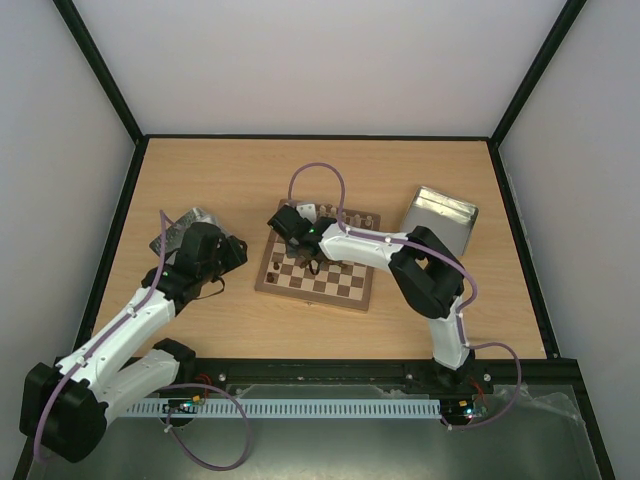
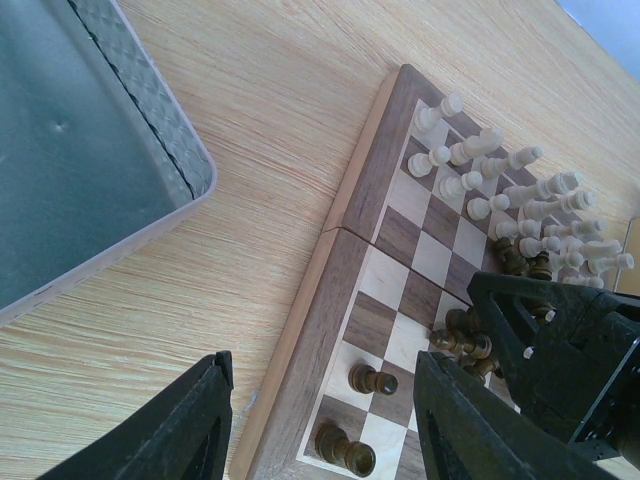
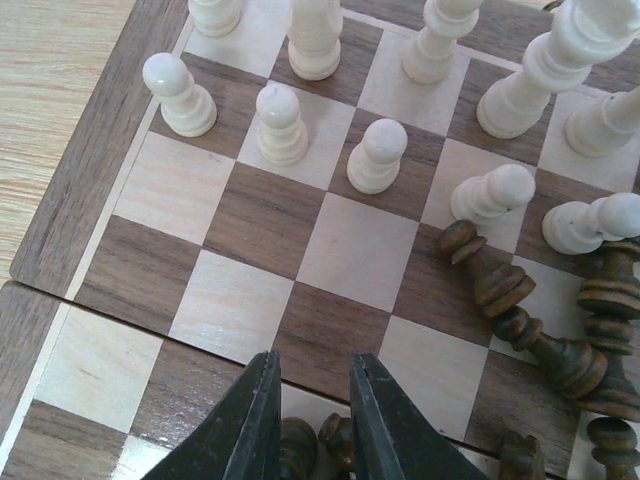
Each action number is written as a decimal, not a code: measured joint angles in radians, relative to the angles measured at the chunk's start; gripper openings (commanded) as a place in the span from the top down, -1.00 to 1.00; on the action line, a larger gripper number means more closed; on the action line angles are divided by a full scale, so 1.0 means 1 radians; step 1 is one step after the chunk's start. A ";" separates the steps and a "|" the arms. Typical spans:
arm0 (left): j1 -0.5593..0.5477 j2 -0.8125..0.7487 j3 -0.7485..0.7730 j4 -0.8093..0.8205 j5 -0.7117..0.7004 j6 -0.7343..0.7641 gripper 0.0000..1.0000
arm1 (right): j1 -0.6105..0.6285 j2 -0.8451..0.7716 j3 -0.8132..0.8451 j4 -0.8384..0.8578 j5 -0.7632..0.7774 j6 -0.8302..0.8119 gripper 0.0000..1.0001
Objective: Set up the chess pieces on the board
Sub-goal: Pick up the chess piece from the chessboard.
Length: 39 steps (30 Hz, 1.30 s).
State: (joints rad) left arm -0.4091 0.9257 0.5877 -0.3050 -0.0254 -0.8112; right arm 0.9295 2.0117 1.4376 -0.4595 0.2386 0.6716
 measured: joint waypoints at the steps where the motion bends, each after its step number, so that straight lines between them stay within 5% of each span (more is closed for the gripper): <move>1: 0.000 0.000 0.000 0.000 0.000 0.000 -0.05 | 0.000 0.001 0.002 0.000 -0.002 -0.002 0.59; 15: 0.000 0.006 0.000 0.000 0.000 0.000 -0.05 | 0.000 0.001 0.004 -0.001 -0.069 -0.021 0.47; 23: 0.000 0.008 0.000 0.000 0.002 0.000 -0.05 | 0.001 0.006 0.004 -0.002 -0.084 -0.031 0.96; 39: 0.000 0.008 0.000 0.000 0.003 0.000 -0.04 | 0.050 -0.008 0.005 0.005 -0.100 -0.043 0.97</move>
State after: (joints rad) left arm -0.4091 0.9337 0.5877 -0.3046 -0.0219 -0.8112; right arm 0.9791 2.0033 1.4429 -0.4541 0.1383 0.6281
